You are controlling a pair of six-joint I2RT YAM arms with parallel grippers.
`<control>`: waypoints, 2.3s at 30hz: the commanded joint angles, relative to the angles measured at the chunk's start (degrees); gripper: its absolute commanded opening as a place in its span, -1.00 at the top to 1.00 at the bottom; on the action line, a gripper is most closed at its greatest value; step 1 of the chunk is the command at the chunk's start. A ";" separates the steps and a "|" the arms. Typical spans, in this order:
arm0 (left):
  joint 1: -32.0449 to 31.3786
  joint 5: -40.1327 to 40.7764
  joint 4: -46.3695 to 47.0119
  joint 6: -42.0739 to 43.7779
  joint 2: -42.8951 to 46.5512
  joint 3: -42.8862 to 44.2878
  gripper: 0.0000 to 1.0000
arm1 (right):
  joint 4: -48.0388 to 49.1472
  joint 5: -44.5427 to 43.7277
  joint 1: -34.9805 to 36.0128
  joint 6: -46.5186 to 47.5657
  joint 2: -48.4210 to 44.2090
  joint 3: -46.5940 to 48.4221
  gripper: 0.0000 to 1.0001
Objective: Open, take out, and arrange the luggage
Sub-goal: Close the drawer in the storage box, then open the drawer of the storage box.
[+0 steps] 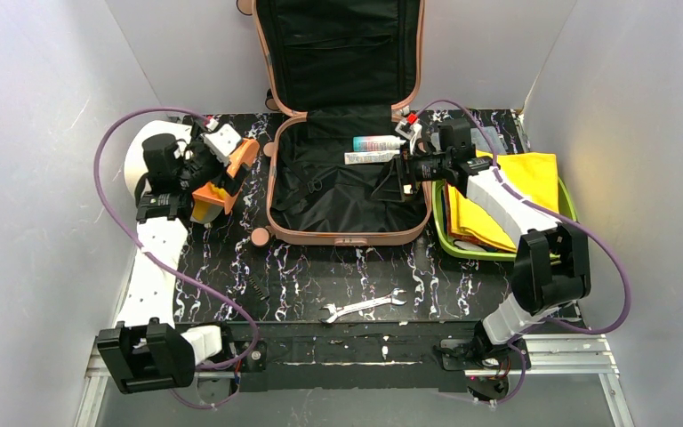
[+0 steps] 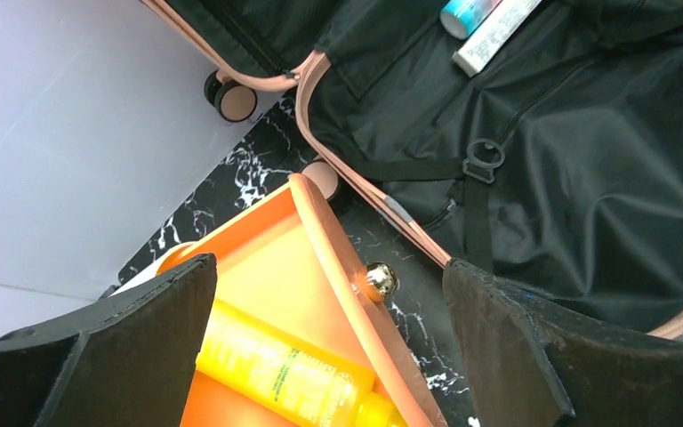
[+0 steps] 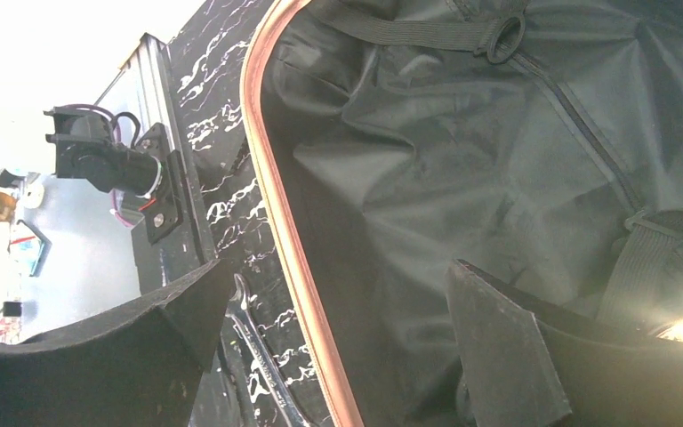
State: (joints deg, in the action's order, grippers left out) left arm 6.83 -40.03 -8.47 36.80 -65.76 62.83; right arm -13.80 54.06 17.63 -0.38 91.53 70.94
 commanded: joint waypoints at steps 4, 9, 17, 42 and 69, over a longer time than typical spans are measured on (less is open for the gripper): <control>-4.95 17.58 -0.63 6.10 -3.33 1.14 -0.97 | 0.18 -1.43 -0.22 2.88 -4.23 -1.12 -0.97; -5.07 24.81 0.23 4.97 -6.22 2.72 -0.97 | 0.18 -1.77 -0.23 3.45 -5.50 -1.84 -0.97; -5.01 32.48 3.08 5.30 -7.11 4.52 -0.97 | 0.36 -1.29 -0.23 3.55 -5.73 -2.12 -0.97; 3.40 34.50 2.99 5.19 -13.80 10.12 -0.04 | 1.23 -0.45 -0.23 3.17 -7.94 -3.35 -0.97; 2.65 -9.92 -48.92 53.46 -11.13 24.41 -0.97 | 0.37 -1.82 -0.23 4.57 -8.12 -3.52 -0.97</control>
State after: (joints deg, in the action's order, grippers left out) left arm 10.63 -38.98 -29.15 65.58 -72.88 77.69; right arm -13.65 52.51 17.63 2.46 85.43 67.59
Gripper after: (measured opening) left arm 0.983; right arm 0.984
